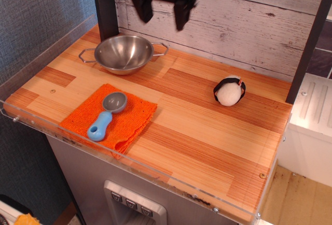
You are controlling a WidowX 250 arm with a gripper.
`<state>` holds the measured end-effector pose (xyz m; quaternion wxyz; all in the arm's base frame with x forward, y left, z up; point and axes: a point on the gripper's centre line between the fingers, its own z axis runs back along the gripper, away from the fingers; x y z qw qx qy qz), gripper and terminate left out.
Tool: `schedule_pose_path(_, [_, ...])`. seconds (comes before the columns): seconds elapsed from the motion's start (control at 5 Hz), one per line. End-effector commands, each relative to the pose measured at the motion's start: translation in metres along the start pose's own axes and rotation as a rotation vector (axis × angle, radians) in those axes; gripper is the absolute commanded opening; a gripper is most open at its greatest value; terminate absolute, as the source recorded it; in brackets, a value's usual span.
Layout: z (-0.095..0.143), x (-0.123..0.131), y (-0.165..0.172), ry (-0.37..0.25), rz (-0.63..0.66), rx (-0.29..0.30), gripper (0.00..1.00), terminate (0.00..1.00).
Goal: Pick up the metal bowl and place it behind the orange towel .
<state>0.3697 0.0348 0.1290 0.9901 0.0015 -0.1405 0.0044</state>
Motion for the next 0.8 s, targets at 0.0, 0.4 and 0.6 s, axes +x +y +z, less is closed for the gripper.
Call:
schedule_pose_path(0.0, [0.0246,-0.0281,-0.0136,-0.008,-0.023,-0.038,1.00,0.00])
schedule_pose_path(0.4, [0.0199,-0.0362,-0.0133,0.019,-0.008,-0.036,1.00,0.00])
schedule_pose_path(0.6, [0.0199,-0.0362,-0.0133,0.019,-0.008,-0.036,1.00,1.00])
